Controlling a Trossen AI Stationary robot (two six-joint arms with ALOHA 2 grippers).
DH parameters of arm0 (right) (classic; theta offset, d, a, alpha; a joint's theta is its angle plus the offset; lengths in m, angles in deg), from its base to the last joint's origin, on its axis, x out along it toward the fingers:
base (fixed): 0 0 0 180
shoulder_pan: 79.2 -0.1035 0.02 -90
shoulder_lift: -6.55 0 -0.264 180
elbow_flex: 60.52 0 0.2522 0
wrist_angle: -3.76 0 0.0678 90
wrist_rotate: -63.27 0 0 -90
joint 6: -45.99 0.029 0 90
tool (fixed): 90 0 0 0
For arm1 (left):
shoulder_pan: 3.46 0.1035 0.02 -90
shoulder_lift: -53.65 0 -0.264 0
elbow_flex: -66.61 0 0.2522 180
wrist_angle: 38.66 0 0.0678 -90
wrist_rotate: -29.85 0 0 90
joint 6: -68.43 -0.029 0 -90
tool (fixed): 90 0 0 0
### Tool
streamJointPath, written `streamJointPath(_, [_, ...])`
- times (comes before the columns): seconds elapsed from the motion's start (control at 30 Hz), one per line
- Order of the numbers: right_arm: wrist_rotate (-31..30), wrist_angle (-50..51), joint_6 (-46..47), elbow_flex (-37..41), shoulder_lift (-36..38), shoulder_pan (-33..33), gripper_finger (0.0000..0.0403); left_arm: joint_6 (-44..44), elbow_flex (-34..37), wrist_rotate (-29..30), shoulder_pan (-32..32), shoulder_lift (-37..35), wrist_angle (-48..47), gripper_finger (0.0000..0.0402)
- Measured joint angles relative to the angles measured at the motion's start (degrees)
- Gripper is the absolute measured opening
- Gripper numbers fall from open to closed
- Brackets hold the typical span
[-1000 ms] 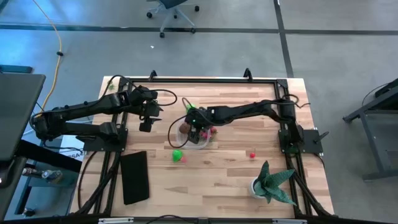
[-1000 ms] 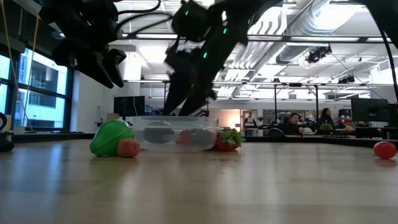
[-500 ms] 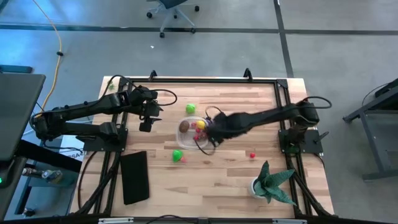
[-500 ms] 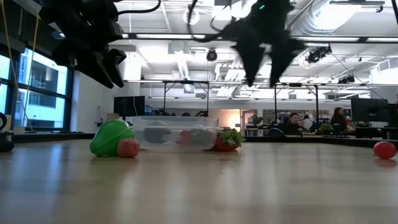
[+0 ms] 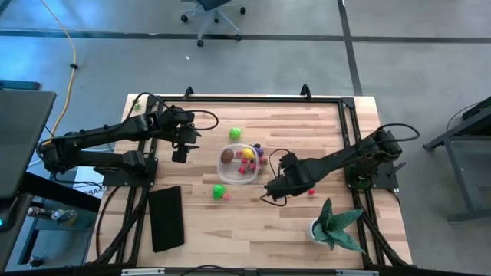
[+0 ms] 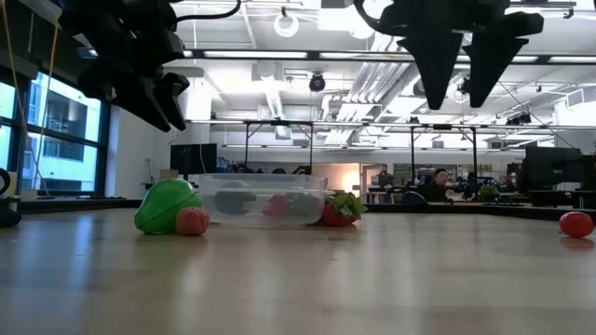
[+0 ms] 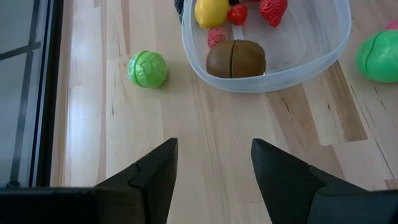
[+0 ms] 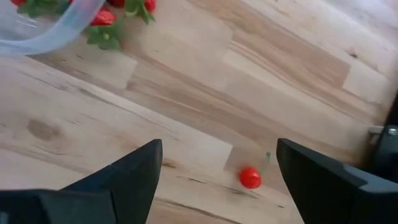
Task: Pick and placing Produce into tupperware
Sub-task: Put the right cherry into the transparent bin
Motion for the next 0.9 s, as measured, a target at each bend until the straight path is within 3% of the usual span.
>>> streamJointPath(0.17, [0.1,-2.2,-0.2,4.7,2.6,0.0,0.0307,0.0,0.0,0.0,0.0,0.0,0.0,0.0193])
streamJointPath(0.37, [0.8,-17.6,-1.9,22.0,15.5,4.1,0.0307,0.0,0.0,0.0,0.0,0.0,0.1,0.0193])
streamJointPath(0.57, [7.7,-25.3,3.7,35.6,24.4,1.6,0.0307,0.0,0.0,0.0,0.0,0.0,0.2,0.0193])
streamJointPath(0.9, [14.7,-37.6,9.6,48.0,27.0,-3.4,0.0307,0.0,0.0,0.0,0.0,0.0,0.2,0.0193])
